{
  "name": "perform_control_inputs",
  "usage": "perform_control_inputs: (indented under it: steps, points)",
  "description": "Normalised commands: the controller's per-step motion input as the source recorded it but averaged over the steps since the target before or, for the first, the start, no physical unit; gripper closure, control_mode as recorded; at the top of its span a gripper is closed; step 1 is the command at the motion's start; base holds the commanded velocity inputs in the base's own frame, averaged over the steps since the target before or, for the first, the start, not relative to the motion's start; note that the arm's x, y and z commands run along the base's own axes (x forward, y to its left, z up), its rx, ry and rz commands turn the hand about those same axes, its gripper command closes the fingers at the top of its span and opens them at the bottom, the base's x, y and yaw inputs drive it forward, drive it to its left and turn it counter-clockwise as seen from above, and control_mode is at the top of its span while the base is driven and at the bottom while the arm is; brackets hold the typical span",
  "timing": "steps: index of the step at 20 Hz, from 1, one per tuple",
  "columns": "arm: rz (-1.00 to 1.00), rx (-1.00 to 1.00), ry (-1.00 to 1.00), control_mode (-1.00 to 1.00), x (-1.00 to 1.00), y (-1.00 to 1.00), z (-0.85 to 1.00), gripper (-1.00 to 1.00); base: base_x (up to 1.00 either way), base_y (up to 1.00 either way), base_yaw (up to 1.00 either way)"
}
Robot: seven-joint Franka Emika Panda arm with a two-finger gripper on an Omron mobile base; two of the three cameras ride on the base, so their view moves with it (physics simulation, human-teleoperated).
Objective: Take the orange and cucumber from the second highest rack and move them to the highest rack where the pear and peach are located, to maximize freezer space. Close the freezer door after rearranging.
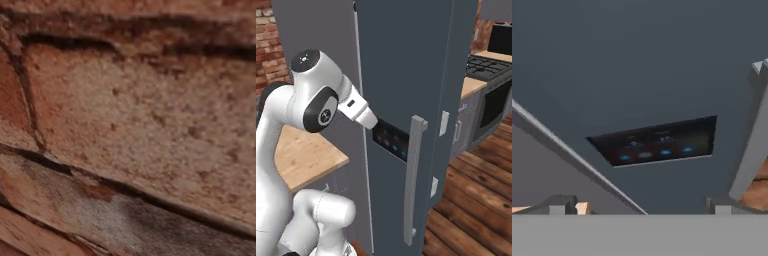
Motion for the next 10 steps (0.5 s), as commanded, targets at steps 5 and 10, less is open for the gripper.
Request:
perform_control_inputs:
  steps: [5,10]
  points:
    - [-0.08,0.25,-0.12,-1.0,0.51,-0.48,0.0,-1.0,0.0,0.0,0.0]
    - [-0.12,0.31,-0.02,-1.0,0.76,-0.45,0.0,-1.0,0.0,0.0,0.0]
